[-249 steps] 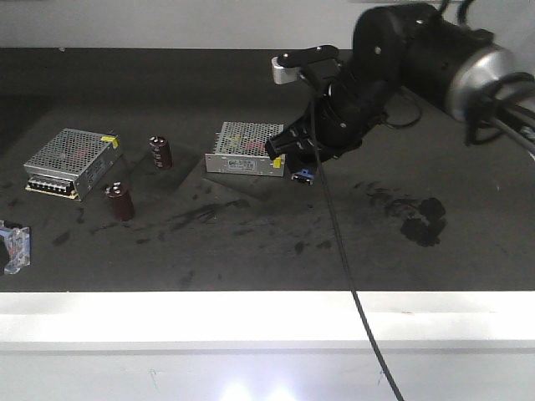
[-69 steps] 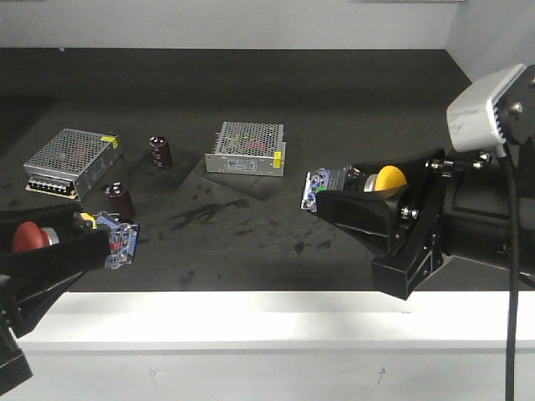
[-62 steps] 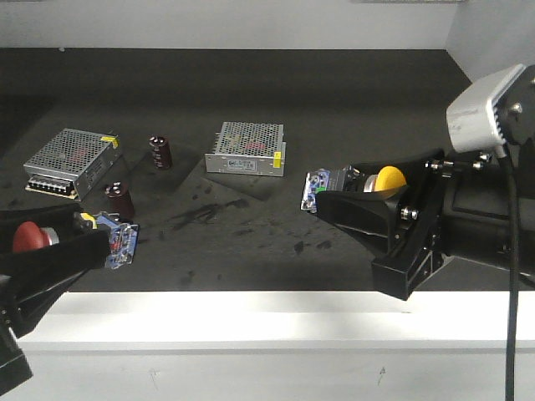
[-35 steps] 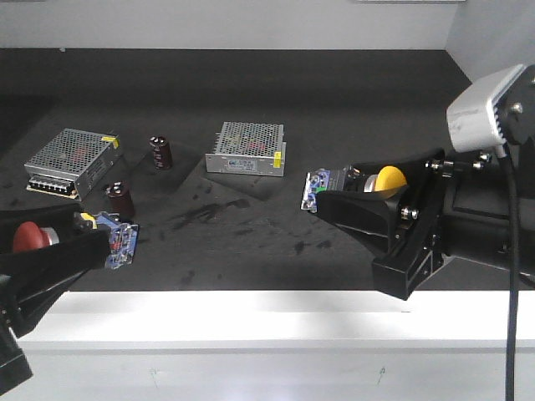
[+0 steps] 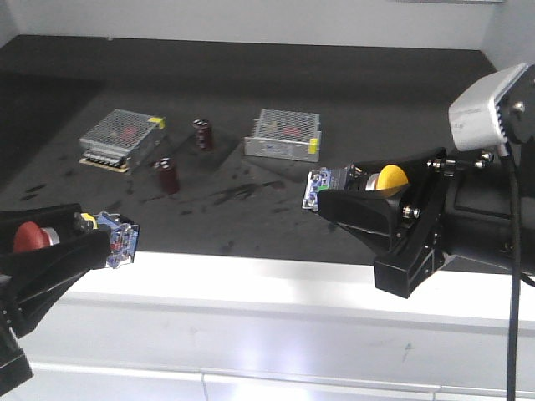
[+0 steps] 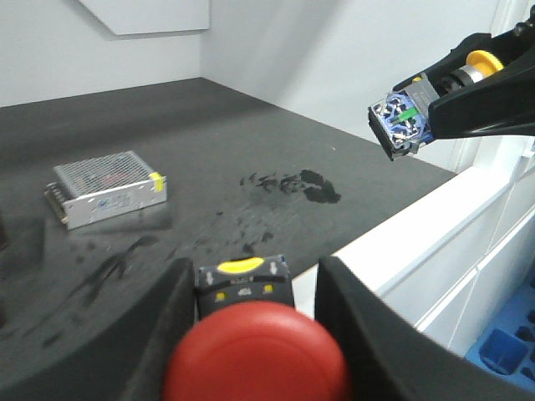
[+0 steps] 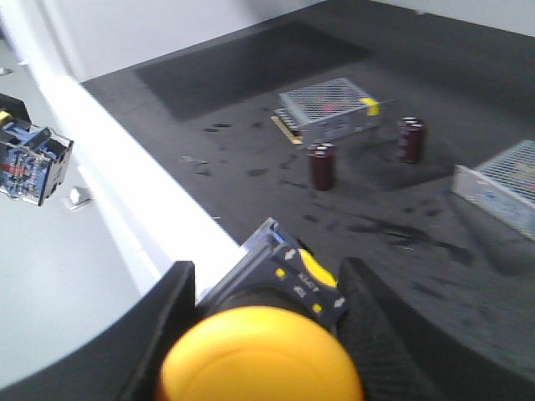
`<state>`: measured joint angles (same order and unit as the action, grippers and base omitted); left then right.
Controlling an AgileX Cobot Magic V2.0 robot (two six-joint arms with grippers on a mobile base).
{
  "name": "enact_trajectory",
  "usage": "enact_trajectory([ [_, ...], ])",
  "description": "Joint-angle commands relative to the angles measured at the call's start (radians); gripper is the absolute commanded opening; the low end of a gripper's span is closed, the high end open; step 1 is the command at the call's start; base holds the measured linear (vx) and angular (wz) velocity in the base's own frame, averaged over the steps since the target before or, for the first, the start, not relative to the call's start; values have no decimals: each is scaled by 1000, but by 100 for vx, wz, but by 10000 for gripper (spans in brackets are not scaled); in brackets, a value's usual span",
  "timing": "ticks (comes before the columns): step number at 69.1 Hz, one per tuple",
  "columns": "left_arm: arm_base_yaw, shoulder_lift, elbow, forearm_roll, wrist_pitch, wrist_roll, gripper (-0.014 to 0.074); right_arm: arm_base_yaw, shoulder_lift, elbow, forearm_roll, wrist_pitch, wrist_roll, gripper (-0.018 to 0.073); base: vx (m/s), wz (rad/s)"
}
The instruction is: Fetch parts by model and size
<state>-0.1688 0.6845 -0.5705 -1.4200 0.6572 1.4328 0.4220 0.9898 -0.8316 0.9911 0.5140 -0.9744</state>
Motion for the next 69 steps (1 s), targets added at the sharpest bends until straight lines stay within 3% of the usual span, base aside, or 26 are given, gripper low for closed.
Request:
enact_trajectory([
  [1,1,3,-37,-62,2,5,-6,-3,-14,-27,36,-33,-10,-5,-15,32],
  [69,1,3,-37,-62,2,5,-6,-3,-14,-27,36,-26,-10,-5,-16,59],
])
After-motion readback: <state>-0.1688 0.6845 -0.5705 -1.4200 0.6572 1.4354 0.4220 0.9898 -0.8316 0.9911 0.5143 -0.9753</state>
